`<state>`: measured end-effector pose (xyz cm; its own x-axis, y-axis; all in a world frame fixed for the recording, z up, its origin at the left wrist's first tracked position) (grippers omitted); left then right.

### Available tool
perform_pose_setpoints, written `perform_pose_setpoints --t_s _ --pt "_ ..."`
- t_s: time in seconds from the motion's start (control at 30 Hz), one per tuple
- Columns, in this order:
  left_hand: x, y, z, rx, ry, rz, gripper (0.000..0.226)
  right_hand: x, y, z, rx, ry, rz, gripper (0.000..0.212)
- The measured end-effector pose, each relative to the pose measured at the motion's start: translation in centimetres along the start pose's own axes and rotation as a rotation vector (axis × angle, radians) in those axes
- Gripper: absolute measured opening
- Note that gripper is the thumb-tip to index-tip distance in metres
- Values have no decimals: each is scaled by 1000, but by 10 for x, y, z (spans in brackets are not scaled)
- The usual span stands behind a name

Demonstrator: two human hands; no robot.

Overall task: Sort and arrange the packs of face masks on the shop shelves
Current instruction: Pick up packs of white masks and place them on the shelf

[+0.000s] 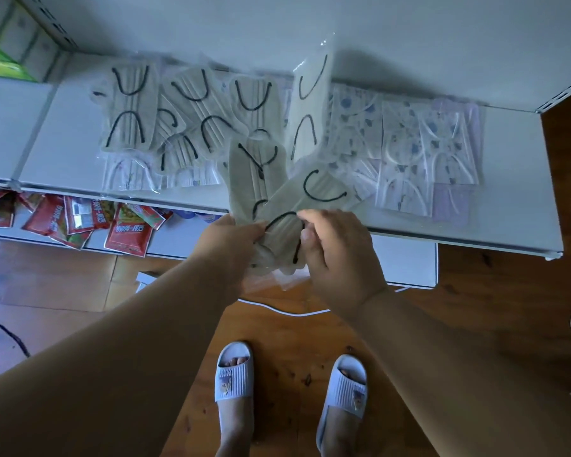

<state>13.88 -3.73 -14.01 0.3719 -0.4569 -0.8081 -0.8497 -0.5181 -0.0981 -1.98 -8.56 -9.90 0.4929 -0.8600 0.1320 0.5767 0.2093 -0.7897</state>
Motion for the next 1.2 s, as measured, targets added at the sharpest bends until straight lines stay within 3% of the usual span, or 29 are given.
perform_pose_setpoints --t_s 0.13,0.37,0.47,0.57,0.67,0.83,0.93,1.07,1.2 --pt "2 -16 9 -14 -31 -1 5 27 1 1 35 127 -49 41" --pt "8 -38 7 -1 12 -34 3 82 43 -25 -263 344 485 52" --pt "10 -44 6 -13 21 -35 3 82 54 -40 -354 424 612 53" --pt "13 -45 10 -16 10 -36 4 86 52 -37 -460 357 555 56" --pt "12 -44 11 7 19 -56 4 89 38 -29 -434 337 390 58" --pt "5 -50 5 -137 15 -120 9 78 10 -4 233 413 -27 47" --pt "-2 -47 -1 -311 -40 -85 13 57 15 24 355 442 4 42" --pt "-13 -47 -4 -377 -40 -31 9 21 27 47 231 421 56 26" --pt "-27 -54 3 -417 -27 69 15 15 24 37 282 627 39 50"
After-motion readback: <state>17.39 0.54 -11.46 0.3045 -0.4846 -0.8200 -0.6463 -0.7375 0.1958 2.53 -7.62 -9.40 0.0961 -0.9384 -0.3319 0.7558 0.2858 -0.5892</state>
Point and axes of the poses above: each hand's wrist, its own x-axis towards the middle knuckle, its own y-axis out of the palm, z = x × y, the point moved 6 cm from there along x, towards the middle knuckle, and after that the axes turned 5 degrees about -y, right-handed, at the moved point
